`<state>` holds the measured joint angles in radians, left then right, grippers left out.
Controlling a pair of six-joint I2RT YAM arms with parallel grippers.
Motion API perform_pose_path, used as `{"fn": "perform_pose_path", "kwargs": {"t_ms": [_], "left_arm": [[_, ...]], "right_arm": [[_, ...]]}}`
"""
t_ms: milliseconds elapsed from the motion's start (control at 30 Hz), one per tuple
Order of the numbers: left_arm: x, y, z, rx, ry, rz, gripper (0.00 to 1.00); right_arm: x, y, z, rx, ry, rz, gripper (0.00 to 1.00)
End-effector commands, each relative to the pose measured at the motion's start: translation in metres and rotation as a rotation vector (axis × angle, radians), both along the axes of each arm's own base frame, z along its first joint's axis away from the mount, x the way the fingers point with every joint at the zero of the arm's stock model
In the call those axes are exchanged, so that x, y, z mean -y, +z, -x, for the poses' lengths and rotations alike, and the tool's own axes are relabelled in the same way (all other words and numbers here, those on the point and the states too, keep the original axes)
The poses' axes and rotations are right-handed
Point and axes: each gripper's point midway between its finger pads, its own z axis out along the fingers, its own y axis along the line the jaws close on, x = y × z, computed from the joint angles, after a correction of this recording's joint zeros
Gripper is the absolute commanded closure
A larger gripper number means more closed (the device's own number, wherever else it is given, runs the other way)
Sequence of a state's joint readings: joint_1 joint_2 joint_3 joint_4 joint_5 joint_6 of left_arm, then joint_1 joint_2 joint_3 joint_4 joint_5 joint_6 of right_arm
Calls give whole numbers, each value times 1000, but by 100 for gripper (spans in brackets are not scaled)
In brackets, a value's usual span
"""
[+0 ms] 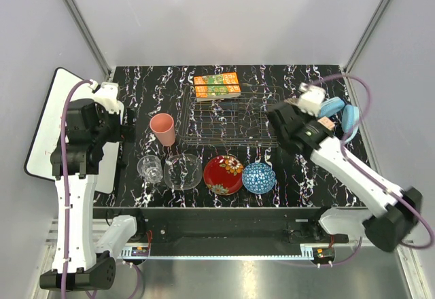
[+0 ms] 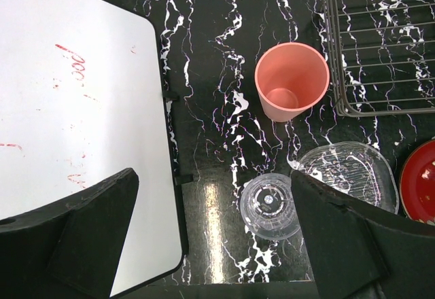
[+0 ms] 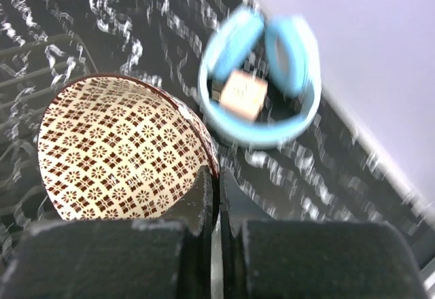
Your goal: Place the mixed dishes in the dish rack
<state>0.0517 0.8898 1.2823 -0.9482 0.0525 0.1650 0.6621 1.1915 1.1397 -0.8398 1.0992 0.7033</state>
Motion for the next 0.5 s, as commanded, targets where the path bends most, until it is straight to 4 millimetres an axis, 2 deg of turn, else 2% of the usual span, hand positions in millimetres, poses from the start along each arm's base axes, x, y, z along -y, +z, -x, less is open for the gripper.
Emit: {"fn": "perform_pose_path", "kwargs": {"t_ms": [0, 33, 67, 300, 333, 467], "left_arm": [[2, 9, -6, 47, -3, 17, 1], [1, 9, -5, 47, -4, 13, 1], [1, 7, -5, 42, 0, 9, 1], [-2, 2, -3, 34, 1, -6, 1], [-1, 2, -3, 34, 2, -2, 1], [0, -2, -4, 24, -1, 7, 1]], "right_arm": [[-10, 48, -47, 63, -50, 270, 100], [-12, 54, -53, 49, -53, 313, 100], [-20, 50, -65, 51, -51, 323, 100], [-46, 53, -105, 70, -15, 433, 100], [-51, 63, -114, 103, -16, 467, 100], [-57, 67, -125, 98, -45, 585, 100]]}}
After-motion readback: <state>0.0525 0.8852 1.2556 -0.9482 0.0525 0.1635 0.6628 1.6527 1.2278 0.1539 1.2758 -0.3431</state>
